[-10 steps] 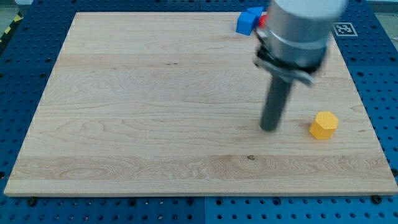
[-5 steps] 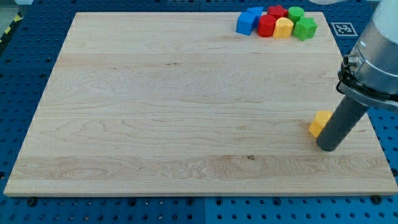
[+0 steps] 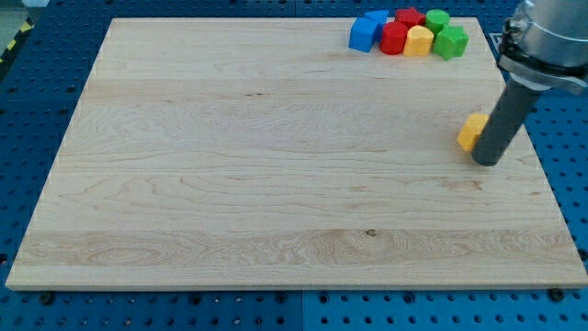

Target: Move yellow hexagon to the bottom side of the blue cube

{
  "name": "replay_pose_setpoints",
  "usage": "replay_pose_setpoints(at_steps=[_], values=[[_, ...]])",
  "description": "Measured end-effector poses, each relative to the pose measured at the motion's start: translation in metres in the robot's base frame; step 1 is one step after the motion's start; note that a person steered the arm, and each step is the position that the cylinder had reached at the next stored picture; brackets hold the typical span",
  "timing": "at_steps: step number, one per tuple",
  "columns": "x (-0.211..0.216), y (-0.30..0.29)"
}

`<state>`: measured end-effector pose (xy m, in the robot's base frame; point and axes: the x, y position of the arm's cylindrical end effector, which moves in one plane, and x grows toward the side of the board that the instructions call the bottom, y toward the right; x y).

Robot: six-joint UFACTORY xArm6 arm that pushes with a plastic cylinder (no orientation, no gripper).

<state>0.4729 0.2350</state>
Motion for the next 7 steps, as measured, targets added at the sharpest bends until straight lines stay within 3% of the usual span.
replay_pose_setpoints(at_steps=[3, 7], values=[[-0.062, 0.004], [-0.073, -0.02]])
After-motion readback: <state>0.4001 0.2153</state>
